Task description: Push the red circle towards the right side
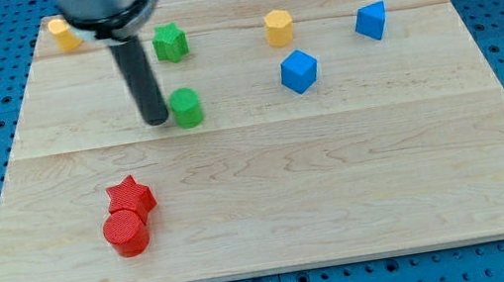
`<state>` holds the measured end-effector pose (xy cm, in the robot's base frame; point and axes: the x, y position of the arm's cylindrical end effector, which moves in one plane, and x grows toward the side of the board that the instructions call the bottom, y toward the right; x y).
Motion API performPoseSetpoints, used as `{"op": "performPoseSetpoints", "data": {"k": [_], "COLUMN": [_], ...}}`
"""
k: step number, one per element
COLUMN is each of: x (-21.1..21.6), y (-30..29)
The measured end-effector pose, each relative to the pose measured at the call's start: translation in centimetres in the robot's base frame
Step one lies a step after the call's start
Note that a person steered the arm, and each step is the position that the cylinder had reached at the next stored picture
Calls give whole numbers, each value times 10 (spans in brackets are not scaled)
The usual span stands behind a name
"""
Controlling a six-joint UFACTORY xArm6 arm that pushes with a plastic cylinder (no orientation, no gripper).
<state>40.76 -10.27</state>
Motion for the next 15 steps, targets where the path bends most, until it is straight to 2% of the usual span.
{"op": "performPoseSetpoints", "data": {"k": [1, 2, 4, 5, 6, 8, 9, 10, 11, 12, 13, 14, 15], "x": [-4, -32, -1, -12, -60, -76, -94, -125, -210, -212, -189, -161, -215], "y": [-1, 3, 45, -46, -125, -139, -175, -162, -195, -154, -77, -114, -141]}}
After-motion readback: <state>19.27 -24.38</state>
